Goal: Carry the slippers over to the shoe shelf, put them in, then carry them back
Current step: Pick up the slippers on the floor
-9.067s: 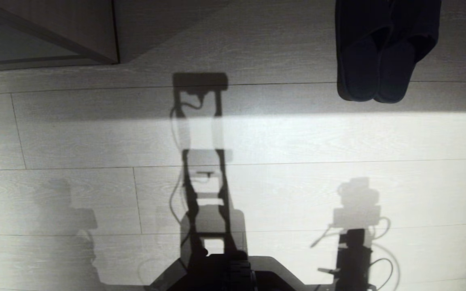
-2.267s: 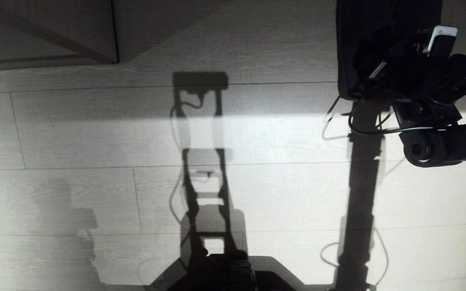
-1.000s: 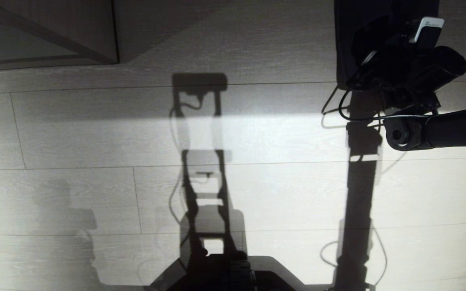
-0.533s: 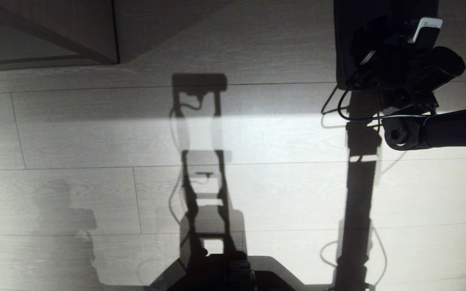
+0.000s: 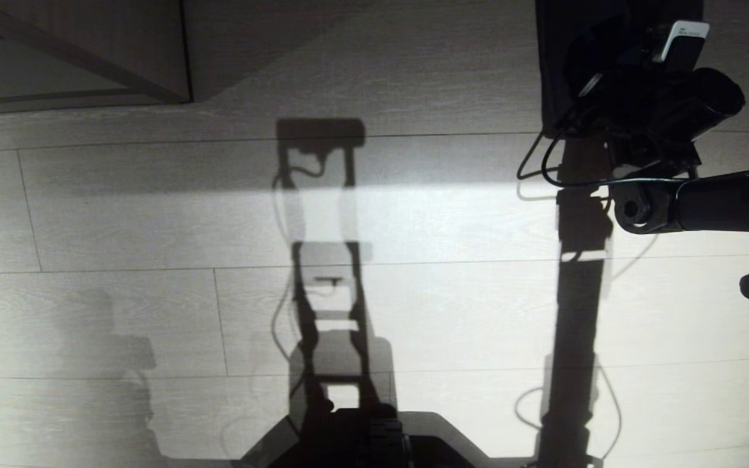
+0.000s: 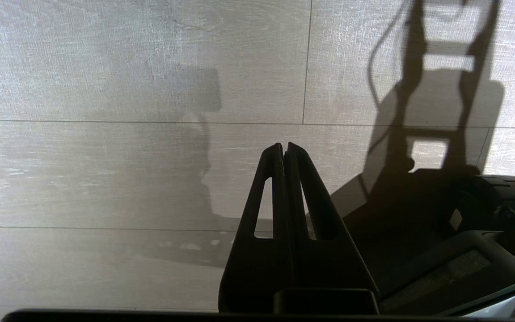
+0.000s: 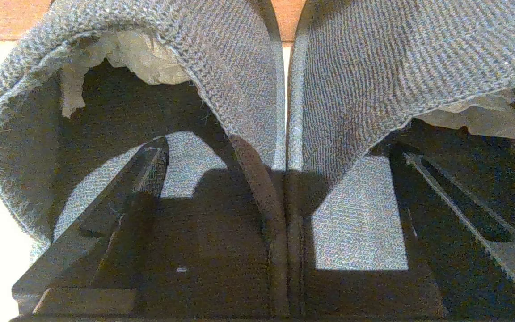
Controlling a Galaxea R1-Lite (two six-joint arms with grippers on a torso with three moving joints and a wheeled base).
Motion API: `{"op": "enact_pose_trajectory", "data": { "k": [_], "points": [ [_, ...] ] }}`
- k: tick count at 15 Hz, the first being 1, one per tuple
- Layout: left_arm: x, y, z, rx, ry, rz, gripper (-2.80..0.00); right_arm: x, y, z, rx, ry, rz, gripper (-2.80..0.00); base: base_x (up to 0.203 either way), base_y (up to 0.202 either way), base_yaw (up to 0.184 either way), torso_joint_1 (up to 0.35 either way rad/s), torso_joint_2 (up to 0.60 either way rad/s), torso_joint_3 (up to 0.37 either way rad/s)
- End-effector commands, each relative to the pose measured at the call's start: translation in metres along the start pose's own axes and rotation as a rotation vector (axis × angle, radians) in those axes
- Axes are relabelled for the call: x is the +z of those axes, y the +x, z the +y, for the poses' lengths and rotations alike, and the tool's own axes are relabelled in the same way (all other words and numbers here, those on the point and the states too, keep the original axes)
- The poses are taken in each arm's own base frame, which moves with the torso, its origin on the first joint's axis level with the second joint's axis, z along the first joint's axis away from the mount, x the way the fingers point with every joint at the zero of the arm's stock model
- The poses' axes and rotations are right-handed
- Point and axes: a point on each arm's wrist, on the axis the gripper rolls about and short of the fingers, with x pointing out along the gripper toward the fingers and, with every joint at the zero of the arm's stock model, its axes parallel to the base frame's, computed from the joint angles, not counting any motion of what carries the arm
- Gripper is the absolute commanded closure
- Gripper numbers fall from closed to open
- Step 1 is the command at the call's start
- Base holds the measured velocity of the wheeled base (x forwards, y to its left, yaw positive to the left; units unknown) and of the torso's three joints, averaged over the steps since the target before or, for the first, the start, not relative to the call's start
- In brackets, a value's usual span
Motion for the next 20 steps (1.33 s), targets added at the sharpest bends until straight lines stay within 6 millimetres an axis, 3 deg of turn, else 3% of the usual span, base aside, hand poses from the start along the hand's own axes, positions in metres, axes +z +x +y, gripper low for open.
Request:
{"op": "enact_pose_trajectory", "data": {
  "k": [1, 4, 5, 6, 12, 18, 20],
  "points": [
    [0.000, 0.000, 0.000, 0.000, -0.001, 0.000, 0.00, -0.004, 0.000, -0.001, -0.004, -0.003, -0.001, -2.80, 0.000, 0.000, 0.000, 0.000, 0.00, 0.000],
    [0.000, 0.000, 0.000, 0.001, -0.001, 0.000, 0.00, -0.001, 0.001, -0.003, -0.011, -0.005, -0.007, -2.80, 0.000, 0.000, 0.000, 0.000, 0.00, 0.000],
    [0.000, 0.000, 0.000, 0.000, -0.001, 0.000, 0.00, 0.002, 0.002, -0.004, -0.022, -0.004, -0.012, -2.53, 0.000, 0.000, 0.000, 0.000, 0.00, 0.000],
    [0.000, 0.000, 0.000, 0.001, -0.001, 0.000, 0.00, 0.006, 0.002, -0.004, -0.029, -0.002, -0.020, 0.00, 0.000, 0.000, 0.000, 0.000, 0.00, 0.000],
    [0.000, 0.000, 0.000, 0.001, -0.001, 0.000, 0.00, 0.027, -0.001, -0.007, -0.036, 0.004, -0.039, 0.00, 0.000, 0.000, 0.000, 0.000, 0.00, 0.000],
    [0.000, 0.000, 0.000, 0.001, -0.001, 0.000, 0.00, 0.034, -0.004, -0.010, -0.041, 0.002, -0.063, 0.00, 0.000, 0.000, 0.000, 0.000, 0.00, 0.000],
    [0.000, 0.000, 0.000, 0.001, -0.001, 0.000, 0.00, 0.046, -0.007, -0.012, -0.044, 0.007, -0.079, 0.00, 0.000, 0.000, 0.000, 0.000, 0.00, 0.000]
  ]
}}
